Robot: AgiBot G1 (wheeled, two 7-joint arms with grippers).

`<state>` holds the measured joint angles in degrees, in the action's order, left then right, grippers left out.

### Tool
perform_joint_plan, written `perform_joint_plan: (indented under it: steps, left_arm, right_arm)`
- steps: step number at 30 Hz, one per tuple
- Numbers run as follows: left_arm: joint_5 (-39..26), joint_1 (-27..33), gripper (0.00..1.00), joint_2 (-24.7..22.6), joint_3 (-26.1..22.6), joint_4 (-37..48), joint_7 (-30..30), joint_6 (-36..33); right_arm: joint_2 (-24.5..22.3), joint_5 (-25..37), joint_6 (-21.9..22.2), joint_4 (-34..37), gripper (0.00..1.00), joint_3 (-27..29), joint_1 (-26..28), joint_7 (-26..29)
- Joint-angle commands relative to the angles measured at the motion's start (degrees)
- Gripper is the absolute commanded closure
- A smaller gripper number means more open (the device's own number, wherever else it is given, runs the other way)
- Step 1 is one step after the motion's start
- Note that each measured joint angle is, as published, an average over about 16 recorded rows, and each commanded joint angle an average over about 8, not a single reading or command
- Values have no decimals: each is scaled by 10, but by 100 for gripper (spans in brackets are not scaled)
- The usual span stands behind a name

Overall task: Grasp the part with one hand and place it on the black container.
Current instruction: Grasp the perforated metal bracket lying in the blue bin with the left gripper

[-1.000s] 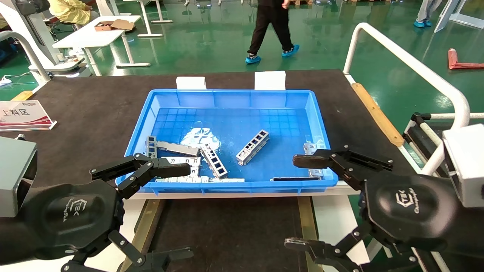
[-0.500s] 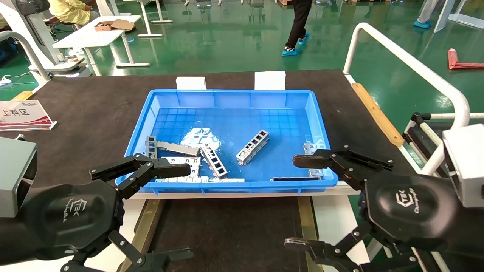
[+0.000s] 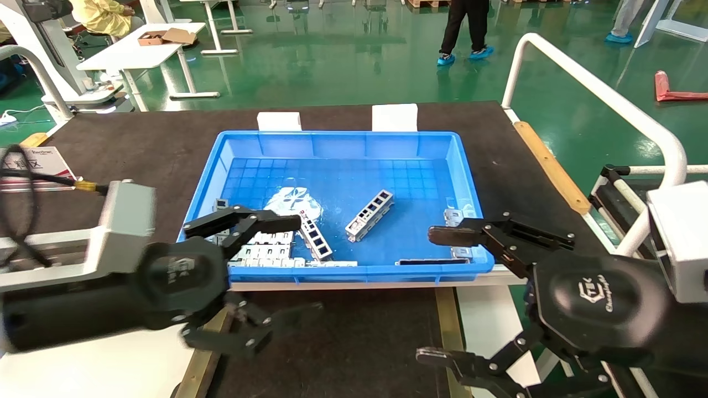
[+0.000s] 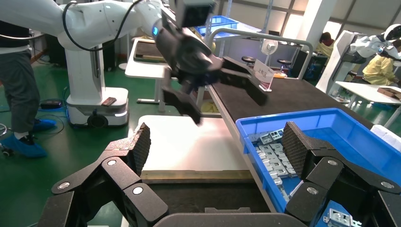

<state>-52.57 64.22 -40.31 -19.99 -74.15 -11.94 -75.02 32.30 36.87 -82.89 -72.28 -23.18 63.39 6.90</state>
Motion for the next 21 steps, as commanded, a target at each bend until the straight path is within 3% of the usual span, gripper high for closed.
perform_joint_plan:
  steps: [1, 8, 21]
  left_arm:
    - [-17, 4, 0, -10, -7, -1, 0, 15]
    - [-104, 35, 0, -62, -46, 22, -12, 74]
    - [-254, 99, 0, -202, -115, 138, -45, 212]
  right_arm:
    - [0, 0, 0, 0, 0, 0, 0, 0]
    - [0, 0, 0, 0, 0, 0, 0, 0]
    - [0, 0, 0, 0, 0, 0, 0, 0]
